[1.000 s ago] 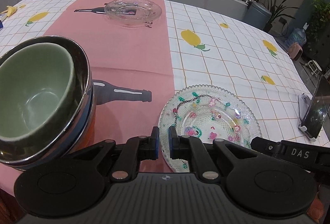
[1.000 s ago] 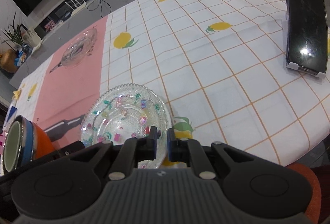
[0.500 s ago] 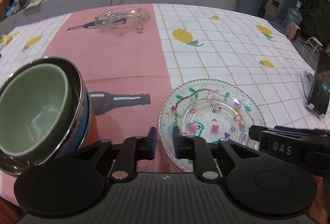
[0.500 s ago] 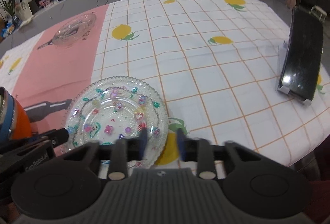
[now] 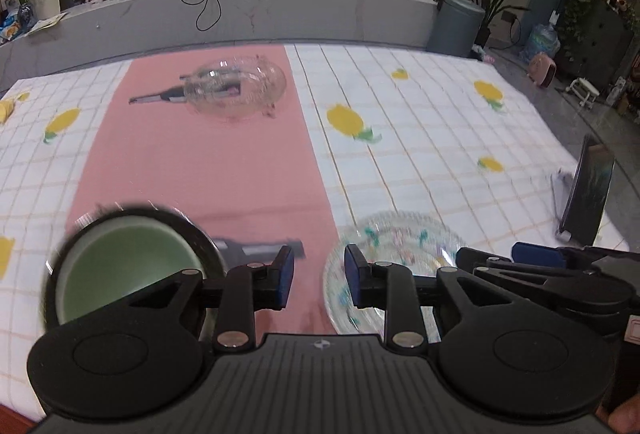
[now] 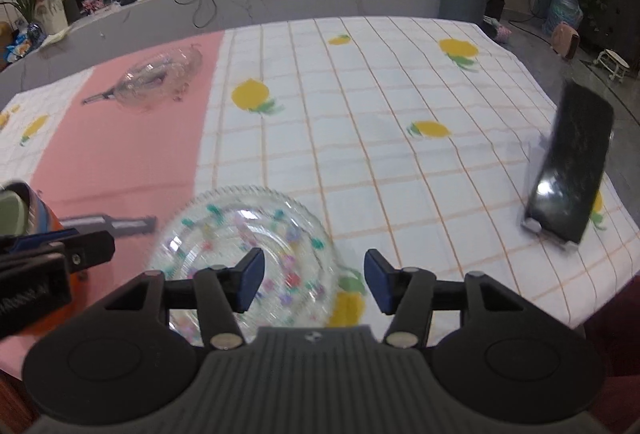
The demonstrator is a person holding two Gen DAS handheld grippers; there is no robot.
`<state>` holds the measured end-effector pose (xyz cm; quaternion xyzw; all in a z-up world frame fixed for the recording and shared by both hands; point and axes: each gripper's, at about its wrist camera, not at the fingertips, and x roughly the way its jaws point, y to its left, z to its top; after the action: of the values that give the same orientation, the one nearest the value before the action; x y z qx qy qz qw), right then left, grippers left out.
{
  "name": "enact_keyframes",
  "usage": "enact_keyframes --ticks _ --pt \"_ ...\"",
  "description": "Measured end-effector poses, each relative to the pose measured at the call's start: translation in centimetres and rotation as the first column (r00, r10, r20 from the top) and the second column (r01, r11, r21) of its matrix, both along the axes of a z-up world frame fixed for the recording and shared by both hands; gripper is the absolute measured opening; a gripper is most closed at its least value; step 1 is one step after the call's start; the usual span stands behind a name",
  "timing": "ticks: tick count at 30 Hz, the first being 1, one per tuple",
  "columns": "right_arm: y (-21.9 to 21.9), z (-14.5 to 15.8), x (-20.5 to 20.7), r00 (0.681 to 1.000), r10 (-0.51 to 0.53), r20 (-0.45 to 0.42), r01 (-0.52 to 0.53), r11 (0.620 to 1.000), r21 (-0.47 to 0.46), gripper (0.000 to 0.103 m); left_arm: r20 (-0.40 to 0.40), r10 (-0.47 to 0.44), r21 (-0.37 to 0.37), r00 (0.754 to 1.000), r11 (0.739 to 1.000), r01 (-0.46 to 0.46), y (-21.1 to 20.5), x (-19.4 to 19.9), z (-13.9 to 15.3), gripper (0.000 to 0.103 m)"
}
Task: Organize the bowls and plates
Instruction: 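Open the left tool and withdraw it from the plate stack, then move the left tool to the second clear glass plate and grasp its rim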
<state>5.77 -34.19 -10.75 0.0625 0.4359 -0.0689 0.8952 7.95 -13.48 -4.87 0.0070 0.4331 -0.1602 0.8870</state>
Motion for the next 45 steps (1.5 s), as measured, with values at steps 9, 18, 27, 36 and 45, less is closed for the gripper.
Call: enact_keyframes --ticks 9,18,27,36,45 --pt "2.4 3.5 6.1 0.997 0.063 0.042 -0.065 0.996 0.055 0.056 0.037 0.045 -0.056 0.998 0.998 -0.043 6.1 6.8 5.2 0.032" --pt "5.4 3.5 14.9 0.990 0.135 0.035 -0.139 0.983 0.123 0.055 0.025 0.016 -0.046 1.000 0.999 -0.015 9.7 15.8 5.0 0.036" --pt "4.6 -0.5 24.6 0.995 0.098 -0.022 -0.090 0.965 0.248 0.050 -0.022 0.028 -0.074 0.999 0.997 -0.029 10.7 24.3 -0.8 0.036" --pt "3.8 -4.8 31.0 0.997 0.050 -0.058 -0.029 0.948 0.318 0.037 -0.109 0.090 -0.122 0.990 0.987 -0.103 11.6 29.5 -6.9 0.036" --pt "3.4 -6.3 32.2 0.997 0.069 -0.036 -0.052 0.933 0.356 0.022 -0.120 0.085 -0.161 0.989 0.981 -0.104 11.5 30.4 -8.4 0.027"
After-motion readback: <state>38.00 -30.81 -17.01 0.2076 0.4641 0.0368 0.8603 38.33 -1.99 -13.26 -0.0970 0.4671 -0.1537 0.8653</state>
